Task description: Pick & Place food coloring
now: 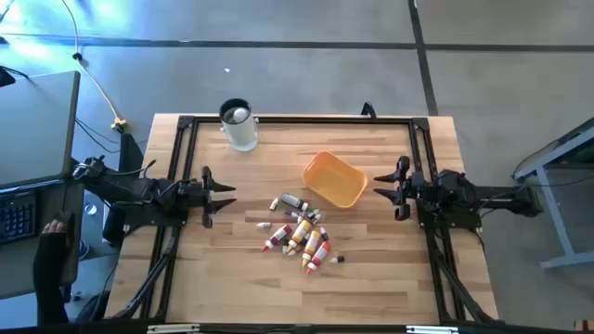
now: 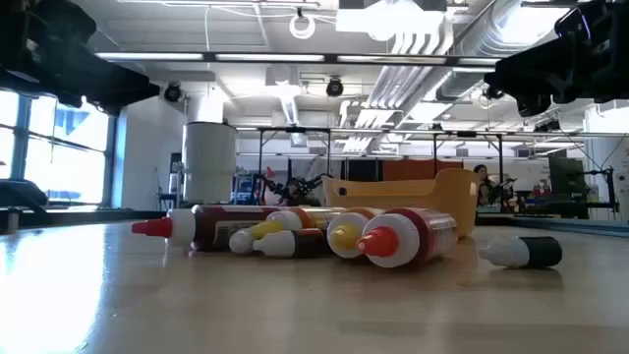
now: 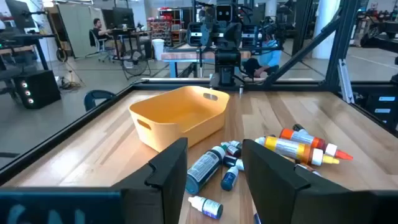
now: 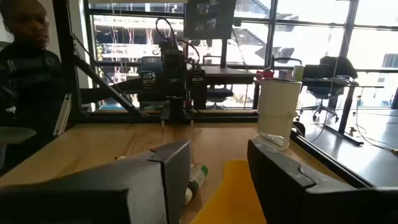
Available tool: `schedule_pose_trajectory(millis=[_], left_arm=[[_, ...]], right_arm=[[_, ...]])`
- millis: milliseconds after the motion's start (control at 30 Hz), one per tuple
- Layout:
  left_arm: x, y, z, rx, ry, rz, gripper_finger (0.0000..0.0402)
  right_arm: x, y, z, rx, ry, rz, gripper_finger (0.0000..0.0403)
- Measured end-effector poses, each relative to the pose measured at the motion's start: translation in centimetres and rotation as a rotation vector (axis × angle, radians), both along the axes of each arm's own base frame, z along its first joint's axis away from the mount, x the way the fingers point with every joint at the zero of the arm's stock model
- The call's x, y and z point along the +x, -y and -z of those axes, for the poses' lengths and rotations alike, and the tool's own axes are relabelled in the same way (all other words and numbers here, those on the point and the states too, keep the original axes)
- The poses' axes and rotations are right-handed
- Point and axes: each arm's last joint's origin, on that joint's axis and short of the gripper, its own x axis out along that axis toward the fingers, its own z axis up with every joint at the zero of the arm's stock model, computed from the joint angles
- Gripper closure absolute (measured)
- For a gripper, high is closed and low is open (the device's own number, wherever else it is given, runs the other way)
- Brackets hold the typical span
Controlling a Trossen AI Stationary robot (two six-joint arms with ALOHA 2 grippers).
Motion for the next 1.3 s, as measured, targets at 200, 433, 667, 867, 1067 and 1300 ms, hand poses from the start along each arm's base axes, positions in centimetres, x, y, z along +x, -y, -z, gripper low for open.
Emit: schedule_pose_trajectory(millis=[200, 433, 667, 867, 1067, 1300], left_arm=[[0.00, 0.00, 0.00, 0.000, 0.000, 0.000, 0.0250], [0.00, 0.00, 0.00, 0.000, 0.000, 0.000, 0.0250], [0.00, 0.00, 0.00, 0.000, 0.000, 0.000, 0.0250], [0.00, 0.00, 0.00, 0.000, 0.000, 0.000, 0.0250], [0.00, 0.00, 0.00, 0.000, 0.000, 0.000, 0.0250], [0.00, 0.00, 0.00, 0.000, 0.000, 0.000, 0.0250]], right_arm=[[0.00, 0.00, 0.00, 0.000, 0.000, 0.000, 0.0249], [0.00, 0.00, 0.00, 0.000, 0.000, 0.000, 0.0249], [0.00, 0.00, 0.00, 0.000, 0.000, 0.000, 0.0249], [0.00, 0.00, 0.00, 0.000, 0.000, 0.000, 0.0249], [0.00, 0.00, 0.00, 0.000, 0.000, 0.000, 0.0249], [0.00, 0.00, 0.00, 0.000, 0.000, 0.000, 0.0249]])
